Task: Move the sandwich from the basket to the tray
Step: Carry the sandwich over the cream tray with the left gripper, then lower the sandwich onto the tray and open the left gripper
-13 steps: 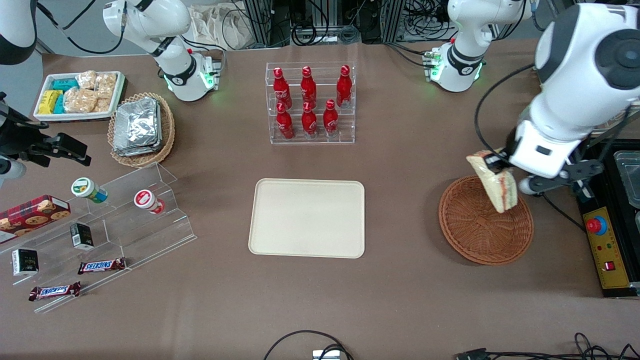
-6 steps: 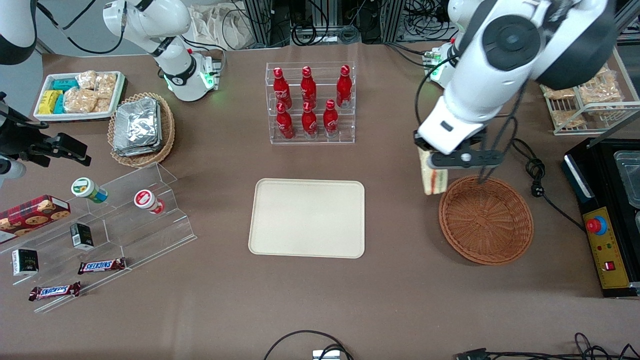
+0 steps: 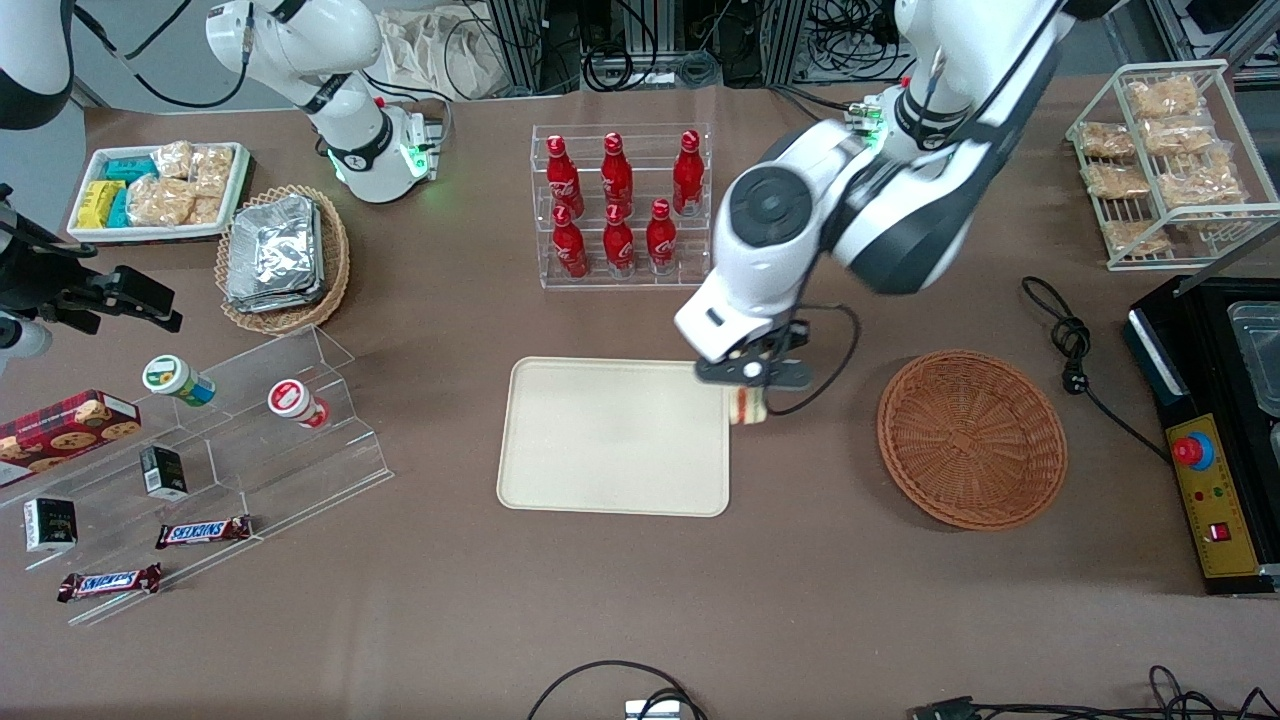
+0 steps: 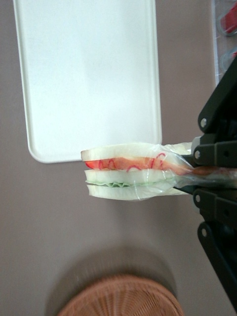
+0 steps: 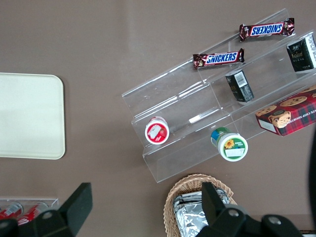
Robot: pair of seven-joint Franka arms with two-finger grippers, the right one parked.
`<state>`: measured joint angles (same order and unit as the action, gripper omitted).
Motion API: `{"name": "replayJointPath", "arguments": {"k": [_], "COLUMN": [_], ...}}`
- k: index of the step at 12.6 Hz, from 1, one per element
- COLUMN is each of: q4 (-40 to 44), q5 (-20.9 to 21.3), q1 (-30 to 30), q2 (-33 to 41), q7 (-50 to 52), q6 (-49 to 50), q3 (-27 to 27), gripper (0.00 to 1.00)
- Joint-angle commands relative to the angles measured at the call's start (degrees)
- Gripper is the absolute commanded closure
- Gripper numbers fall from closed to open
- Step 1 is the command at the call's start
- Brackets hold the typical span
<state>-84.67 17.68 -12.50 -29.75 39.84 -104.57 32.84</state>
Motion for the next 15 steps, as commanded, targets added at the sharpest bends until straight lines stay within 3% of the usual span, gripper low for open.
{"name": "replayJointPath", "arguments": {"k": [1,4,8,9,10,11,12,15], "q4": [6.7,5.7,5.7,5.7,5.7,5.7,5.7,5.6], "q5": [4.9,8.8,10.4,11.4,12.8,13.0,13.3,12.9], "q1": [-2.6,-3.2,-3.5,-3.5,-3.4,-3.1,-3.3,-3.0], "q2": [-10.1,-13.9,-17.7,-18.6,-19.1,-19.3,-19.3,-17.0], "q7": [1.7,4.7,5.6,5.9,6.2,5.8,6.1,7.9], "q6": [-2.7,-9.9,-13.8,-14.2,-14.3,-15.0,-15.9,-15.1], "q3": [-0.1,-0.3,-0.5,-0.5,-0.5,-0.5,-0.5,-0.5], "gripper": [0.96,0.92,0.86,0.8,0.58,0.17,0.0,0.0]}}
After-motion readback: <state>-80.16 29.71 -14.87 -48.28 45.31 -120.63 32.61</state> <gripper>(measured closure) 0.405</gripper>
